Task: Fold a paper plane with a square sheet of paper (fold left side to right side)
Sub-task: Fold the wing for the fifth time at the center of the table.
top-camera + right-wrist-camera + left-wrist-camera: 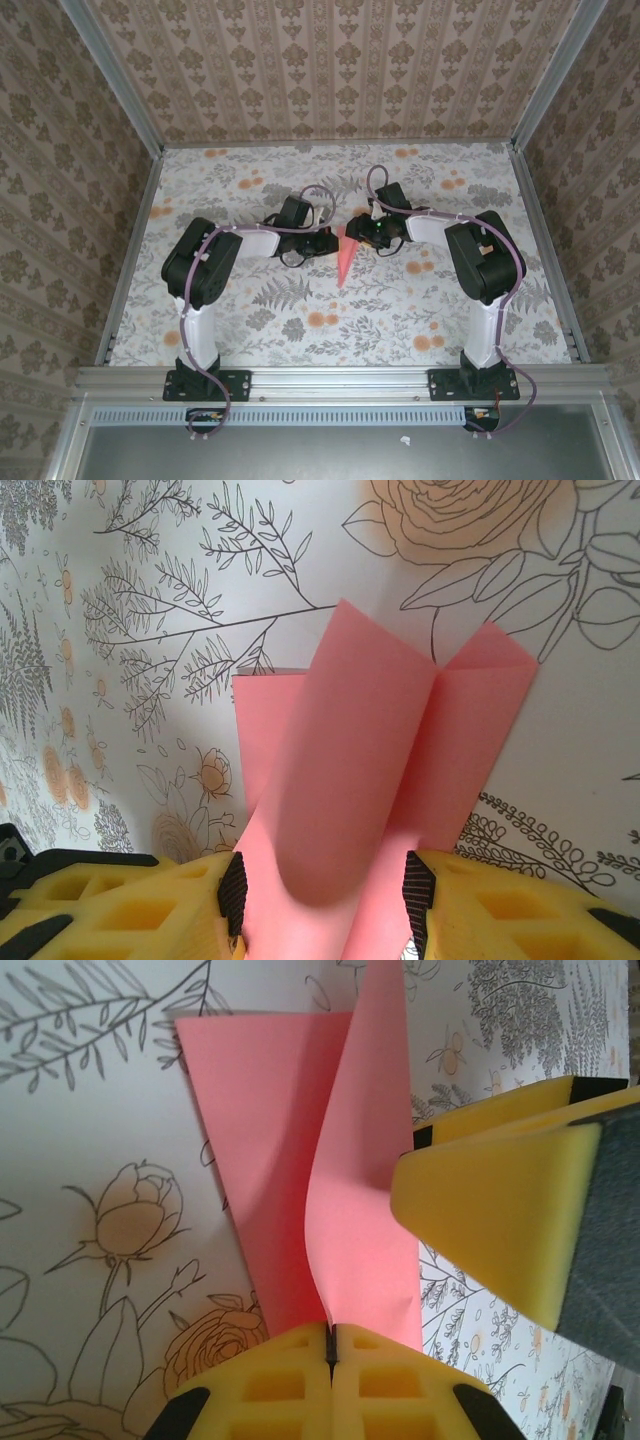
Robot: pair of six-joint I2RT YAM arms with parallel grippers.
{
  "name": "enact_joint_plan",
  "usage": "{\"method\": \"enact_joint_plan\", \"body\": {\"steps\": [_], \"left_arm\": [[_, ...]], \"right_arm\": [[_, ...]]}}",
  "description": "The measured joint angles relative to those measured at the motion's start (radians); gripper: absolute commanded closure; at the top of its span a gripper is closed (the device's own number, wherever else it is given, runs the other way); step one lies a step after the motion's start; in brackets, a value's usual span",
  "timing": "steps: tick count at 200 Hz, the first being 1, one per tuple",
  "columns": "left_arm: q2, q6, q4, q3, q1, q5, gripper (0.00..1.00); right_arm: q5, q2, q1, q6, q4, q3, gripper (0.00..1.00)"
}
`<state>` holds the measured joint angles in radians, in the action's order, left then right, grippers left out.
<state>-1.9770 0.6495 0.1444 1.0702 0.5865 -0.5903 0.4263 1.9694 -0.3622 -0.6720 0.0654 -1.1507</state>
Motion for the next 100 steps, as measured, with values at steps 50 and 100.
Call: {"method": "enact_joint_plan", "body": {"steps": [50, 100], "left_arm": [[-0.007, -0.008, -0.01, 0.019, 0.0, 0.0, 1.0], [-0.037, -0.008, -0.018, 0.021, 0.0, -0.002, 1.0]], "right_arm": [[0.0, 0.0, 0.0, 0.0, 0.0, 0.0, 0.5], [0.0, 0.0, 0.0, 0.001, 0.0, 0.0, 0.5]]}}
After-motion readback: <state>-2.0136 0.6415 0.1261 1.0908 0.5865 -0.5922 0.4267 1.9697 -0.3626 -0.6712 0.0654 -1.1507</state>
